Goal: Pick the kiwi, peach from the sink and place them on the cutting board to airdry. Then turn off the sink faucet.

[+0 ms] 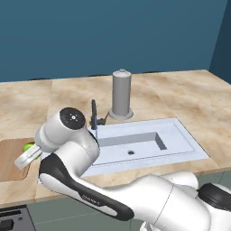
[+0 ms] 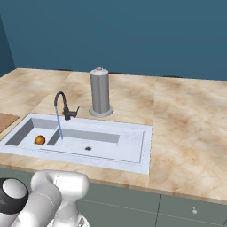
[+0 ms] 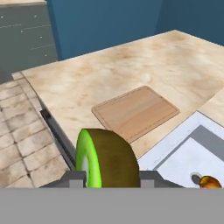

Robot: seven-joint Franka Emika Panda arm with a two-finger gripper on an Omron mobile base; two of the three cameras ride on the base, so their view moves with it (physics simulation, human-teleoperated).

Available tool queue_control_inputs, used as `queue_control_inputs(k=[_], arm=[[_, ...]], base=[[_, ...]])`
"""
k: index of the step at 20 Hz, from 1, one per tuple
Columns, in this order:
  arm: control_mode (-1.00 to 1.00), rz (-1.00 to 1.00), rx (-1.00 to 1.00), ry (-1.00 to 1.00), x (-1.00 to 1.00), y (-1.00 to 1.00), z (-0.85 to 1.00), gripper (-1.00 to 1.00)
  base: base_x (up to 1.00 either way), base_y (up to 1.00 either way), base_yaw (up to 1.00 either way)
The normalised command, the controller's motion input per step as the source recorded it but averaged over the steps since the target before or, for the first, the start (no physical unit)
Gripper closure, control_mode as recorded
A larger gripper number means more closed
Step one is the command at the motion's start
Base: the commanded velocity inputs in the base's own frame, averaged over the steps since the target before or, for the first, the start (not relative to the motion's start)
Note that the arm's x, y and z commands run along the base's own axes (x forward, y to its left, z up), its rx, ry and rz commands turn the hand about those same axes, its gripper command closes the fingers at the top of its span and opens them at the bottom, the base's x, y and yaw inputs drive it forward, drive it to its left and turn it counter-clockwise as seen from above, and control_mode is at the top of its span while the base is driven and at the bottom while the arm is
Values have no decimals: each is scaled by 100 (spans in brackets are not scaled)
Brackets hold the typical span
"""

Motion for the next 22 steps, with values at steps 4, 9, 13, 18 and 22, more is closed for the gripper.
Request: queue_control_inputs(k=[4, 9, 13, 18, 22], arm=[[-100, 2, 0, 0, 28, 34, -15, 100], [-100, 0, -3, 0, 12, 41, -6, 100], [-100, 0, -5, 4, 17, 37, -5, 100], [-100, 0, -6, 6, 24, 17, -24, 100], [-100, 0, -4, 1, 22, 14, -36, 100]], base=[[0, 0, 0], [0, 0, 0], [0, 0, 0], [0, 0, 0], [0, 0, 0]])
